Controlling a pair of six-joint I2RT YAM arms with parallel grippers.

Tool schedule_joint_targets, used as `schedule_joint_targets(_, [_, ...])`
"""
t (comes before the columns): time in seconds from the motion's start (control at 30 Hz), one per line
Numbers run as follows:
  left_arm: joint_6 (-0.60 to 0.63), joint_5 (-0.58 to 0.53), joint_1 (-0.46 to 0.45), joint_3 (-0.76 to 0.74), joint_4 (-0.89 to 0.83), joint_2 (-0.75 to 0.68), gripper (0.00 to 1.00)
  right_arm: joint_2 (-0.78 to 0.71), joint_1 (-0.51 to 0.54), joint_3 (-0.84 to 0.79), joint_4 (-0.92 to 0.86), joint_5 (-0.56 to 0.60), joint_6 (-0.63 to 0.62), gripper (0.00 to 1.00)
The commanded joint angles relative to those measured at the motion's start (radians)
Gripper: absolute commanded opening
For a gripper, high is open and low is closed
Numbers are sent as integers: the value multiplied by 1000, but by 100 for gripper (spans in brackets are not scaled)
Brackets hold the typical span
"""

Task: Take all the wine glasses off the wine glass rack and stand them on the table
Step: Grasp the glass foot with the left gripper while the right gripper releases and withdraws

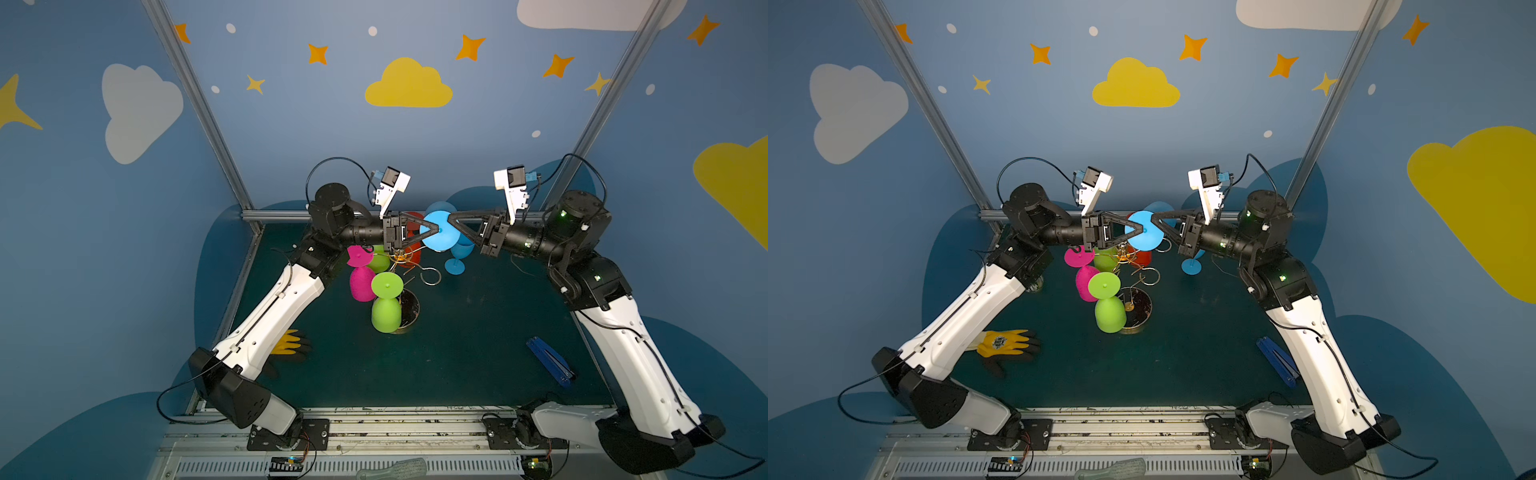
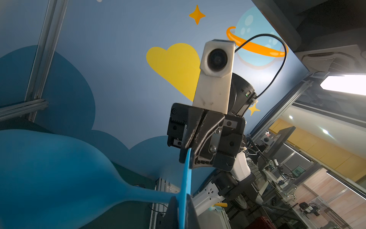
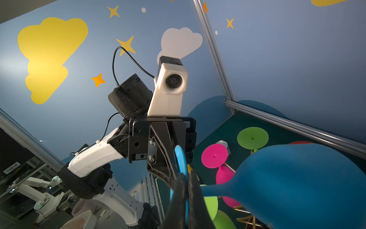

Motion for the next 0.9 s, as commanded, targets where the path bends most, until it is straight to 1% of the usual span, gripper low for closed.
schedule_joint_targets(0.0, [-40, 4, -13, -1, 78, -11, 4, -12, 11, -5, -4, 13, -21, 0])
schedule_joint_targets(0.07, [-69, -18, -11, -12, 113, -21, 3, -19, 10, -3, -16, 23, -33, 1])
schedule_joint_targets(0.1, [-81, -24, -12, -15, 127, -24, 3, -23, 10, -4, -19, 27, -36, 6])
schedule_joint_targets(0.13, [-94, -29, -11, -17, 139, -26, 3, -26, 8, -4, -24, 27, -40, 15])
schedule_joint_targets(0.17, [-103, -38, -11, -18, 140, -29, 3, -32, 6, -4, -31, 34, -46, 26])
schedule_joint_targets(0.23, [-110, -64, -8, -12, 117, -33, 3, -48, -2, -8, -56, 66, -70, 44])
schedule_joint_targets(0.27, [-114, -83, -4, -9, 97, -35, 3, -62, -9, -17, -68, 88, -86, 50])
schedule_joint_targets(0.4, [-159, -143, 26, -18, 51, -49, 3, -139, -45, -109, -65, 204, -154, 66])
schedule_joint_targets(0.5, [-240, -159, 53, -41, 80, -52, 3, -200, -72, -204, -20, 266, -217, 73])
schedule_joint_targets(0.6, [-356, -149, 71, -61, 164, -39, 3, -242, -82, -314, 79, 310, -293, 79])
schedule_joint_targets(0.67, [-411, -137, 77, -62, 211, -30, 3, -260, -82, -410, 204, 298, -354, 84])
schedule_joint_targets(0.7, [-420, -135, 79, -59, 214, -28, 3, -263, -82, -438, 252, 291, -379, 86])
schedule_joint_targets(0.87, [-403, -150, 81, -51, 165, -46, 3, -226, -81, -499, 387, 201, -510, 92])
